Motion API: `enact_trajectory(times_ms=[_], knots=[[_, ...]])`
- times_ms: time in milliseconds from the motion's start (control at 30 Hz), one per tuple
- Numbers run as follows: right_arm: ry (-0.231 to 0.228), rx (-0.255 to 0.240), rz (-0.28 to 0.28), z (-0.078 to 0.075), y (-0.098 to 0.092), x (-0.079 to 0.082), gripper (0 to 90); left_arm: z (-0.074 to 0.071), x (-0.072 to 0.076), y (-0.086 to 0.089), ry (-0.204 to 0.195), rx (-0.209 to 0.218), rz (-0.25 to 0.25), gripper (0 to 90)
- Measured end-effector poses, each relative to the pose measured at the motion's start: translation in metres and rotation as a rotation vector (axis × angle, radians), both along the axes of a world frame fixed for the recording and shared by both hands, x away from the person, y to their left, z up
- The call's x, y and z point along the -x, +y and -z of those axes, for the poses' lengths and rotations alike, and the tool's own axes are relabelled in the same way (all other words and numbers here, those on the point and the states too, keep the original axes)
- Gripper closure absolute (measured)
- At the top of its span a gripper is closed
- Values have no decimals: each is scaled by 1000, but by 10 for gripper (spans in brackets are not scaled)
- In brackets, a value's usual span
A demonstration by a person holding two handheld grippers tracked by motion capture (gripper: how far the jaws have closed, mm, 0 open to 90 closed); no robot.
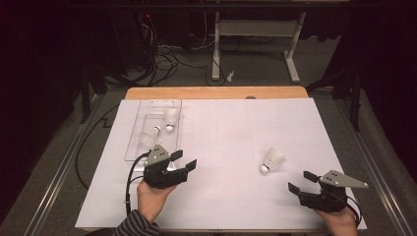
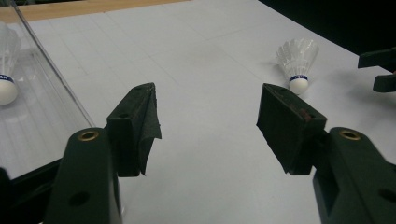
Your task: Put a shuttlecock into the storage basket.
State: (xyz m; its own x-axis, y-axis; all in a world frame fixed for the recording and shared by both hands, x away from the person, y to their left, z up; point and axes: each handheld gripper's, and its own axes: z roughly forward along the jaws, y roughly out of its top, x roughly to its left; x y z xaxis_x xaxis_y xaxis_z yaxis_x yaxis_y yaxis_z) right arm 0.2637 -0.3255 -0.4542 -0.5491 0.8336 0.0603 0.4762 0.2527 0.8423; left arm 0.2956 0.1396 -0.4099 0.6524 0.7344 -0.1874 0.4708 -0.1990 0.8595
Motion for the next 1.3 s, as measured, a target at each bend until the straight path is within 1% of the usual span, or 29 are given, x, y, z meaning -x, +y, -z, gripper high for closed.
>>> enact_trajectory(times_ms=[367,467,633,1033,1200,1300], knots=[[1,-1,2,0,0,0,265,2,-5,-12,8,5,21,388],[2,0,3,0,0,0,265,1,-7,-16,5,10,28,390],[2,-1,3,0,0,0,265,1,-9,-22,3,6,41,390],[2,1,3,0,0,0,265,3,-18,-35,26,7,60,390],[1,0,3,0,0,0,265,4,-21,-40,28,-4,67,393],[1,0,3,0,0,0,265,5,-24,-45,25,-21,68,395]])
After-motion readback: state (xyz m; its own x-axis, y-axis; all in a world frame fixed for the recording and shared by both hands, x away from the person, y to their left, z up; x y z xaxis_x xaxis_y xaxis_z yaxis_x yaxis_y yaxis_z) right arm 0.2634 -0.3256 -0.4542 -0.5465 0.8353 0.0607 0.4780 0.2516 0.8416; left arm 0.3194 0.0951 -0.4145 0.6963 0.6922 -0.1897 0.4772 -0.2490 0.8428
